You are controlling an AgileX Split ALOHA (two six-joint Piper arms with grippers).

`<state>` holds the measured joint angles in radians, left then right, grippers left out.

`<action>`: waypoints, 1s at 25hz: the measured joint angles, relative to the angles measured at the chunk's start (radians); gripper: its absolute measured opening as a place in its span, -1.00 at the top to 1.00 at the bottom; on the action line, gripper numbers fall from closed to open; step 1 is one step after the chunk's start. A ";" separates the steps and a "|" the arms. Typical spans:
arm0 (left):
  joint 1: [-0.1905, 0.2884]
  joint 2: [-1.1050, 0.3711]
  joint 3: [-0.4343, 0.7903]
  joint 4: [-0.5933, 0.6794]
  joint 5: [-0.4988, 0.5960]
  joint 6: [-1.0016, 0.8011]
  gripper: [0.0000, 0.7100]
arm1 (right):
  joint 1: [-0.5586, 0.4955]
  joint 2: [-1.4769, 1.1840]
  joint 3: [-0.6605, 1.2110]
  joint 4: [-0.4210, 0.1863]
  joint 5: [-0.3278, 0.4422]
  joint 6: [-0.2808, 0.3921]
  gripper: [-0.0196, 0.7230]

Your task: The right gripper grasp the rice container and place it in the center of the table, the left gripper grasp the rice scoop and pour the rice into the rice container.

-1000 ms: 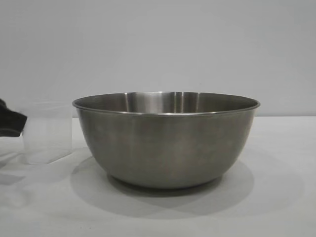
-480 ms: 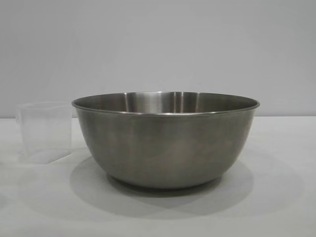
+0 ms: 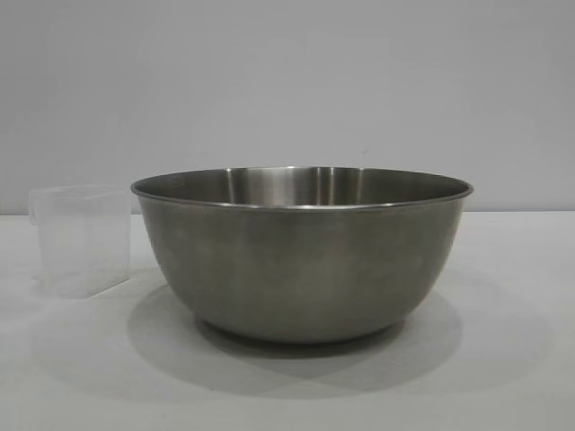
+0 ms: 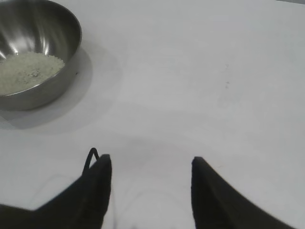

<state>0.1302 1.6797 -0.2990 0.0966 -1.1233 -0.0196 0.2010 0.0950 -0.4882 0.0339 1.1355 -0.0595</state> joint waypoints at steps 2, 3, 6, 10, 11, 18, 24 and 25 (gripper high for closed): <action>0.000 -0.081 -0.002 0.002 0.048 0.009 0.71 | 0.000 0.000 0.000 0.000 0.000 0.000 -0.04; 0.000 -0.112 -0.007 0.002 0.074 0.011 0.71 | 0.000 0.000 0.000 0.000 0.000 0.002 -0.04; 0.000 -0.211 -0.029 0.002 0.160 0.017 0.71 | 0.000 0.000 0.000 -0.005 0.000 0.009 0.11; 0.000 -0.329 -0.052 0.013 0.269 0.017 0.71 | 0.000 0.000 0.000 -0.008 0.000 0.017 0.10; 0.000 -0.365 -0.057 0.031 0.307 0.017 0.71 | 0.000 0.000 0.000 -0.008 0.000 0.017 0.10; 0.000 -0.790 -0.056 0.080 0.680 -0.015 0.71 | 0.000 -0.008 0.000 -0.010 0.000 0.017 0.10; 0.000 -1.176 -0.056 0.081 1.059 -0.068 0.71 | 0.018 -0.021 0.000 -0.011 0.000 0.017 0.10; 0.000 -1.230 -0.056 0.080 1.115 -0.075 0.71 | 0.032 -0.023 0.000 -0.011 0.000 0.017 0.10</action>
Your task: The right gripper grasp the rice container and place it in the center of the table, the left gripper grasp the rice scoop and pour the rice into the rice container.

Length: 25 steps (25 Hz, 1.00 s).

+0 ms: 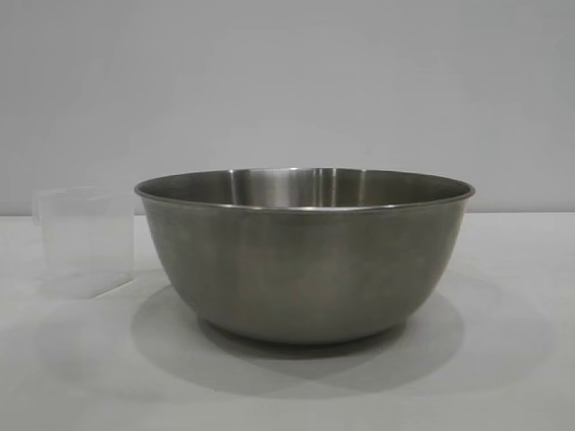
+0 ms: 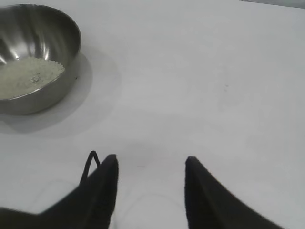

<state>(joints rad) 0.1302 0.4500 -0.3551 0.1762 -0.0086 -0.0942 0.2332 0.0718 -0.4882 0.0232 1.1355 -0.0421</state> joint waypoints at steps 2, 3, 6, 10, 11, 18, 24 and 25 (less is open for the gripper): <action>0.000 -0.093 -0.008 -0.004 0.121 -0.005 0.71 | 0.026 -0.020 0.000 -0.002 0.000 0.000 0.10; -0.004 -0.125 -0.019 -0.009 0.170 -0.007 0.71 | 0.035 -0.035 0.000 -0.002 0.000 0.000 0.10; -0.010 -0.214 -0.059 -0.036 0.317 -0.007 0.71 | 0.047 -0.083 0.000 -0.004 0.002 0.000 0.10; -0.010 -0.294 -0.126 -0.058 0.519 -0.001 0.71 | 0.053 -0.088 0.000 -0.004 0.005 0.000 0.10; -0.010 -0.310 -0.144 -0.071 0.580 0.013 0.71 | 0.059 -0.088 0.000 -0.004 0.005 0.000 0.10; -0.010 -0.414 -0.212 -0.238 0.876 0.250 0.71 | 0.077 -0.088 0.000 -0.004 0.005 0.000 0.10; -0.010 -0.468 -0.218 -0.254 1.085 0.284 0.71 | 0.077 -0.088 0.000 -0.004 0.005 0.000 0.10; -0.010 -0.468 -0.218 -0.258 1.112 0.284 0.71 | 0.077 -0.088 0.000 -0.004 0.005 0.000 0.10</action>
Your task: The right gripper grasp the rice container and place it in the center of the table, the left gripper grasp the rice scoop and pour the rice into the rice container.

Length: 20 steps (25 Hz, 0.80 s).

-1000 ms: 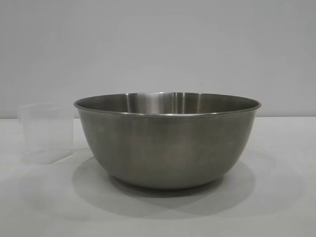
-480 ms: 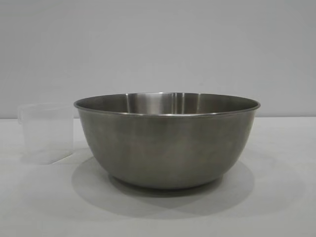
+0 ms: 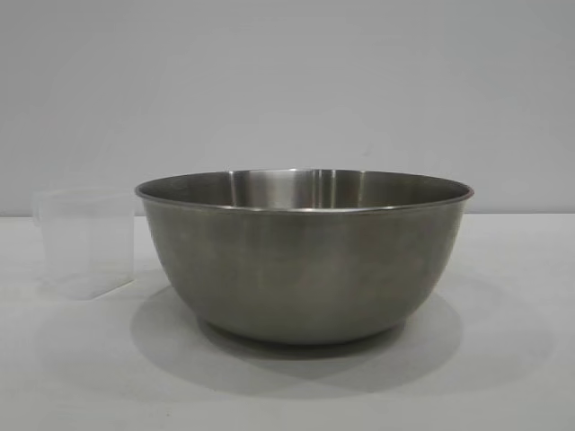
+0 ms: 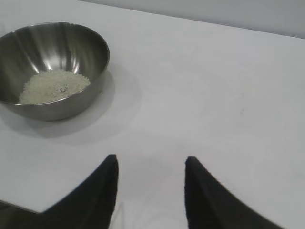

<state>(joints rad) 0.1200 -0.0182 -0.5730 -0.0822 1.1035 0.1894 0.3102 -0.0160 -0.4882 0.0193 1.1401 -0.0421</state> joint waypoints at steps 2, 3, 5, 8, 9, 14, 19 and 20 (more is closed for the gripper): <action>0.000 -0.001 0.002 0.000 0.037 0.000 0.71 | 0.000 0.000 0.000 0.000 0.000 0.000 0.10; 0.000 -0.001 0.010 0.000 0.039 0.000 0.71 | 0.000 0.000 0.000 0.000 0.000 0.000 0.10; 0.000 -0.001 0.032 0.000 0.039 0.000 0.71 | 0.000 0.000 0.000 0.000 0.000 0.000 0.10; 0.000 -0.001 0.078 0.002 0.039 -0.003 0.71 | 0.000 0.000 0.000 0.000 0.000 0.000 0.10; 0.000 -0.001 0.080 0.006 0.039 -0.004 0.71 | 0.000 0.000 0.000 0.000 0.000 0.000 0.10; 0.000 -0.001 0.080 0.038 0.031 -0.008 0.71 | 0.000 0.000 0.000 0.000 0.000 0.000 0.10; 0.000 -0.001 0.080 0.041 0.030 -0.008 0.71 | 0.000 0.000 0.000 0.000 0.000 0.000 0.10; 0.000 -0.001 0.080 0.041 0.030 -0.008 0.71 | 0.000 0.000 0.000 0.000 0.000 0.000 0.10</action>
